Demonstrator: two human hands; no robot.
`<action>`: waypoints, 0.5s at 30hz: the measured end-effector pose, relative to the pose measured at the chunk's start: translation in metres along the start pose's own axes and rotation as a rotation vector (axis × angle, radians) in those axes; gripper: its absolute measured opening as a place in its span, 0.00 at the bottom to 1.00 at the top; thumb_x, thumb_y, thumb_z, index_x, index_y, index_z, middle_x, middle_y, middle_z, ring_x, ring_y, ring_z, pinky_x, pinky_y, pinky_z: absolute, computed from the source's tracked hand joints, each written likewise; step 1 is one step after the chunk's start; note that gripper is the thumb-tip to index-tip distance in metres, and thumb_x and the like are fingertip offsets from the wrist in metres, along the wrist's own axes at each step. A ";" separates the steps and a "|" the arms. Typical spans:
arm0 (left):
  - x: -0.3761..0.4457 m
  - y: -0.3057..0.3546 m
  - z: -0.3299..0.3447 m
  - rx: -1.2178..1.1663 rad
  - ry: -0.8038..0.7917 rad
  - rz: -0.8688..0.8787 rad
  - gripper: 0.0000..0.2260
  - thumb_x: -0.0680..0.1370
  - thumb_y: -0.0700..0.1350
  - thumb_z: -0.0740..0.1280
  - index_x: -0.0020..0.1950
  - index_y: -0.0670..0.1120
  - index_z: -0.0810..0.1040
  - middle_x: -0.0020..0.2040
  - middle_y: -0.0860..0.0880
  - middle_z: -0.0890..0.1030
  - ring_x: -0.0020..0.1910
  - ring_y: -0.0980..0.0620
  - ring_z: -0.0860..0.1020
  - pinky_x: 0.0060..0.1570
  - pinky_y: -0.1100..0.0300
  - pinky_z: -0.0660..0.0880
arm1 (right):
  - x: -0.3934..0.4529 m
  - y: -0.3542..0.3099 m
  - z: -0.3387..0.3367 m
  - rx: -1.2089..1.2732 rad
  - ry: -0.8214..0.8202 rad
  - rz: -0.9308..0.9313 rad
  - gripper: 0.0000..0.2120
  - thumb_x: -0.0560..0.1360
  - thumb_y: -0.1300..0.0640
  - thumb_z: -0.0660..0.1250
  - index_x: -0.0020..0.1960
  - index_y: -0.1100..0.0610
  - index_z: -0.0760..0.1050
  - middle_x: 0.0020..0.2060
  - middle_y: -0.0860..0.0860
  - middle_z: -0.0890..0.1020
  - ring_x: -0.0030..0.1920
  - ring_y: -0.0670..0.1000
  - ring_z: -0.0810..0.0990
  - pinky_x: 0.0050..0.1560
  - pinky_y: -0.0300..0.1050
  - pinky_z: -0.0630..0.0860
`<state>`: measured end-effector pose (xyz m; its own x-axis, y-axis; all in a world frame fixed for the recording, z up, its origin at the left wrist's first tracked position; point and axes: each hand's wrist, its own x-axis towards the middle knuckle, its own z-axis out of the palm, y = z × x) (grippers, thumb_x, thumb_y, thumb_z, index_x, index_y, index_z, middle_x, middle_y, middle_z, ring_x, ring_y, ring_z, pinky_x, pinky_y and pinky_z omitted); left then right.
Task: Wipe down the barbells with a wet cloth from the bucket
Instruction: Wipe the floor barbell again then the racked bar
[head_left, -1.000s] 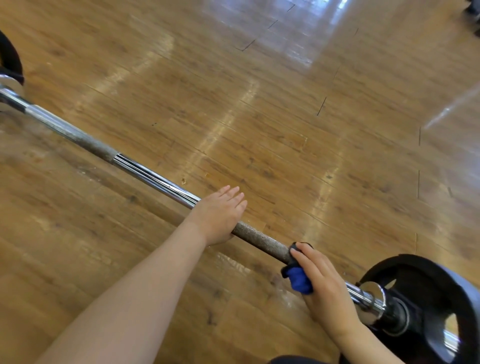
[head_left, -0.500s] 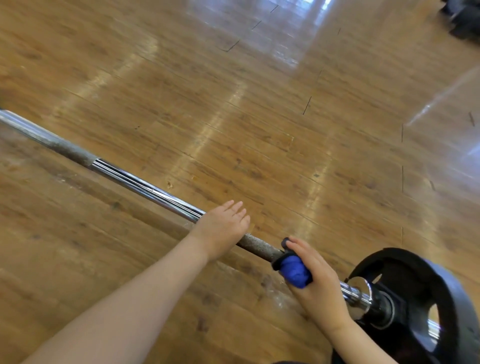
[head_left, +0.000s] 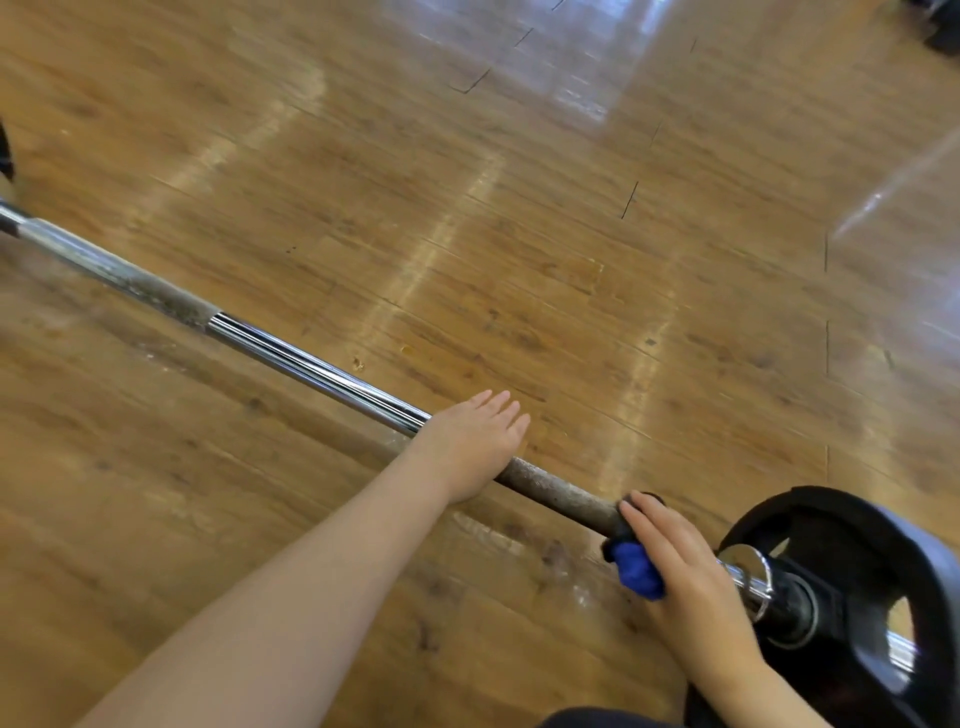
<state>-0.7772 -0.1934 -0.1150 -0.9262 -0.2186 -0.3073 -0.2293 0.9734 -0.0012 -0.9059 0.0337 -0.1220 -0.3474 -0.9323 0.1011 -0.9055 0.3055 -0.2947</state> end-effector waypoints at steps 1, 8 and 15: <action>-0.001 0.000 0.001 0.003 0.003 0.003 0.27 0.81 0.34 0.51 0.77 0.40 0.45 0.78 0.42 0.48 0.77 0.47 0.46 0.74 0.55 0.44 | -0.001 -0.001 -0.002 -0.003 0.007 0.016 0.38 0.55 0.73 0.80 0.63 0.61 0.74 0.61 0.52 0.74 0.61 0.53 0.70 0.67 0.40 0.58; -0.001 0.002 -0.001 -0.003 0.002 0.000 0.24 0.82 0.36 0.48 0.77 0.40 0.45 0.78 0.42 0.48 0.77 0.47 0.46 0.74 0.55 0.44 | 0.053 -0.057 0.031 -0.086 -0.075 -0.149 0.38 0.50 0.69 0.80 0.60 0.62 0.77 0.58 0.57 0.79 0.58 0.56 0.76 0.57 0.49 0.74; 0.000 0.000 -0.003 -0.010 -0.018 -0.001 0.27 0.80 0.34 0.51 0.78 0.41 0.44 0.78 0.43 0.48 0.77 0.48 0.47 0.74 0.56 0.44 | -0.003 0.003 0.004 -0.066 -0.057 -0.014 0.40 0.55 0.74 0.79 0.66 0.61 0.72 0.61 0.56 0.77 0.61 0.55 0.71 0.62 0.50 0.70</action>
<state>-0.7782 -0.1941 -0.1117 -0.9205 -0.2183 -0.3242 -0.2334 0.9723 0.0082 -0.9065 0.0368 -0.1268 -0.3222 -0.9454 0.0495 -0.9248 0.3031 -0.2299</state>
